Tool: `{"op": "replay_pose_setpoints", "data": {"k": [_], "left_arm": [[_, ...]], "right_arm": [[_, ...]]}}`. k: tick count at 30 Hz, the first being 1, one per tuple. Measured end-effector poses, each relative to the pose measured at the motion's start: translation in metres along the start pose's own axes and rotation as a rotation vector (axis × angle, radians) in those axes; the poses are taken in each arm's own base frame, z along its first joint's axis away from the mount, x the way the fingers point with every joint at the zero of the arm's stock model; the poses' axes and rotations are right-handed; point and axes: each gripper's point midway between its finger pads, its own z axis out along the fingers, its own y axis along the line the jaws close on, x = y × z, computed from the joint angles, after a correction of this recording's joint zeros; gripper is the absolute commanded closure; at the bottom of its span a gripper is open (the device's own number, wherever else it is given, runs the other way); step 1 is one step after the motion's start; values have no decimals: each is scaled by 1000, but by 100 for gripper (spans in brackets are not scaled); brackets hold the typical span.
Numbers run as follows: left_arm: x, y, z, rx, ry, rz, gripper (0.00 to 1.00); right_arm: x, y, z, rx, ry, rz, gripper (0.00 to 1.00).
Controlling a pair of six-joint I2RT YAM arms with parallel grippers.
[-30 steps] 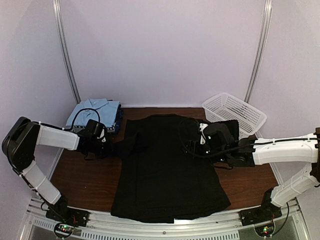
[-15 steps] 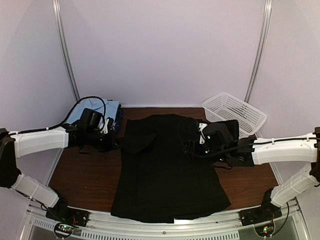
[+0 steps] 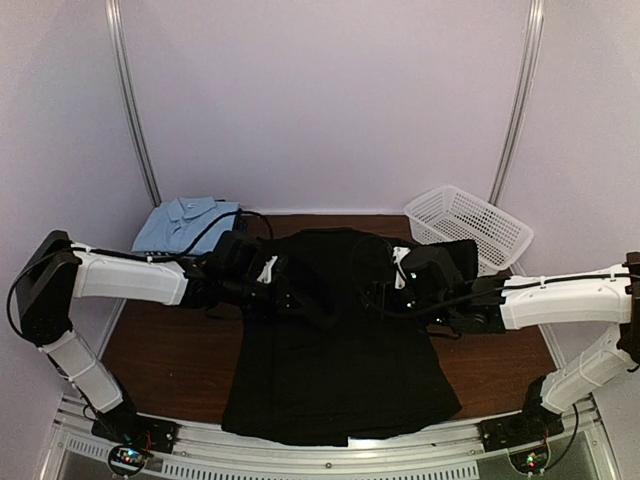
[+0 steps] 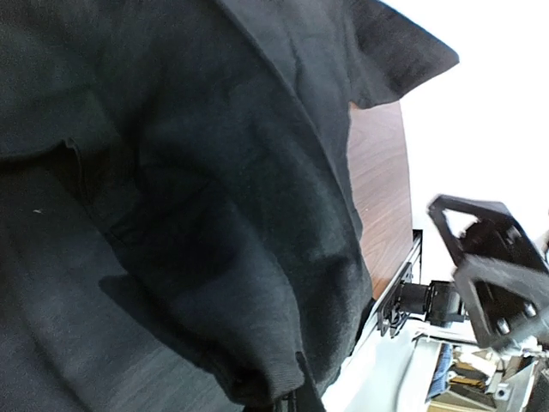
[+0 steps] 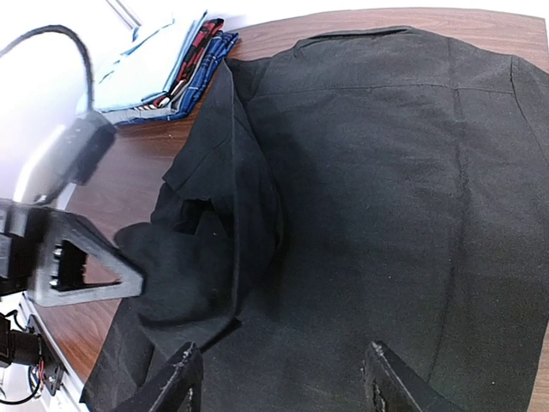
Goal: Fold and stack the long sleeve shirts
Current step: Pass from the left arm to the right
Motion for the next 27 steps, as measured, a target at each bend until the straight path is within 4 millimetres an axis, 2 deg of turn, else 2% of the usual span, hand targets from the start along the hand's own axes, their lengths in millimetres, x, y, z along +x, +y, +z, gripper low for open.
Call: {"op": "replay_pose_setpoints", "data": {"k": [3,7,14,19,27], "left_arm": [[-3,2,12,11,10,-29,92],[-16,-11,24,70,-2,-43,93],[-21,-14,42,125,8,-69,95],[-22,-17,43,139,13,-74,96],[-29,-29,41,169,4,-59,96]], "right_arm": [[1,2,0,-4,2,-2,32],[7,3,0,-9,11,-7,28],[34,12,11,-35,54,-45,24],[57,10,25,-50,85,-55,25],[63,14,41,-110,31,-70,26]]}}
